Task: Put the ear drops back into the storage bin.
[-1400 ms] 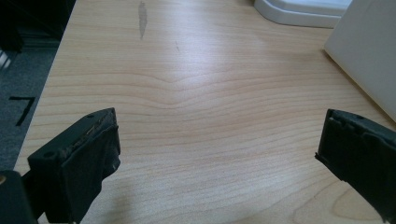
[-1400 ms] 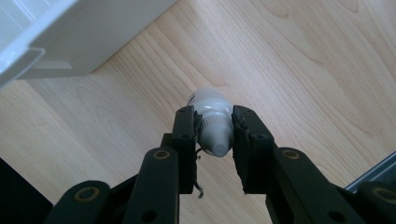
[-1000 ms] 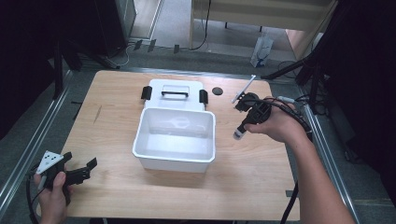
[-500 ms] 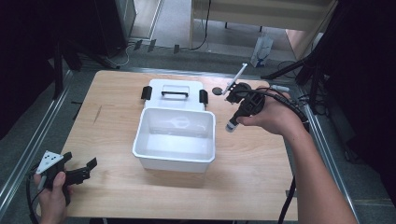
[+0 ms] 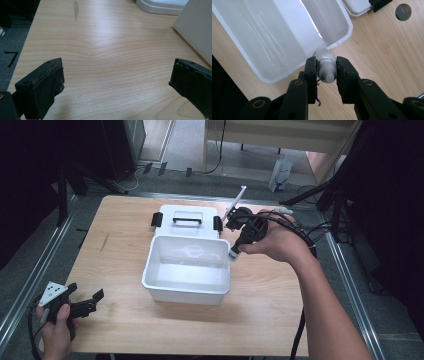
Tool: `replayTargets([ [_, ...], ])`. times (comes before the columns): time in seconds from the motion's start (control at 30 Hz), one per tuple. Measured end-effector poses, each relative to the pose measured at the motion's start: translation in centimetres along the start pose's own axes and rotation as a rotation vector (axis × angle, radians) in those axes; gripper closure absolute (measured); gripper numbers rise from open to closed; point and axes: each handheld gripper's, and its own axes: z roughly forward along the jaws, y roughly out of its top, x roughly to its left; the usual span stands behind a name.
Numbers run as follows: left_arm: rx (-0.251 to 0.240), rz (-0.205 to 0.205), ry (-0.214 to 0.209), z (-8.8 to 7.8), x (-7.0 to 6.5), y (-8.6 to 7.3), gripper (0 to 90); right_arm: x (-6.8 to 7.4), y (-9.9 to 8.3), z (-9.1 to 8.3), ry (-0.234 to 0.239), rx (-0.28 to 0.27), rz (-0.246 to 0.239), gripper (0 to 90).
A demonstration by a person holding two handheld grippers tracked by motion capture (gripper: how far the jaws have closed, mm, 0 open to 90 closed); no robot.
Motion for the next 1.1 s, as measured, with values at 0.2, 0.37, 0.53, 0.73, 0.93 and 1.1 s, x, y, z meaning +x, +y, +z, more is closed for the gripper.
replayTargets([
  [0.2,-0.002,0.000,-0.001,0.0,0.0,0.0,0.0,0.6,0.9,0.5,0.015,-0.005,-0.020,72.2],
  [0.37,-0.002,0.000,-0.001,0.0,0.0,0.0,0.0,1.1,1.6,1.1,0.025,0.003,-0.040,72.2],
  [0.53,-0.003,0.001,-0.003,0.0,0.0,0.0,0.0,1.3,1.9,1.9,0.028,0.017,-0.051,72.2],
  [0.73,-0.003,0.001,-0.003,0.0,0.0,0.0,0.0,1.3,1.9,2.7,0.025,0.028,-0.063,72.2],
  [0.93,-0.001,0.003,-0.003,0.0,0.0,0.0,0.0,1.2,1.8,3.3,0.021,0.030,-0.070,72.2],
  [1.1,-0.002,0.003,-0.003,0.0,0.0,0.0,0.0,1.2,1.7,4.0,0.023,0.039,-0.081,72.1],
])
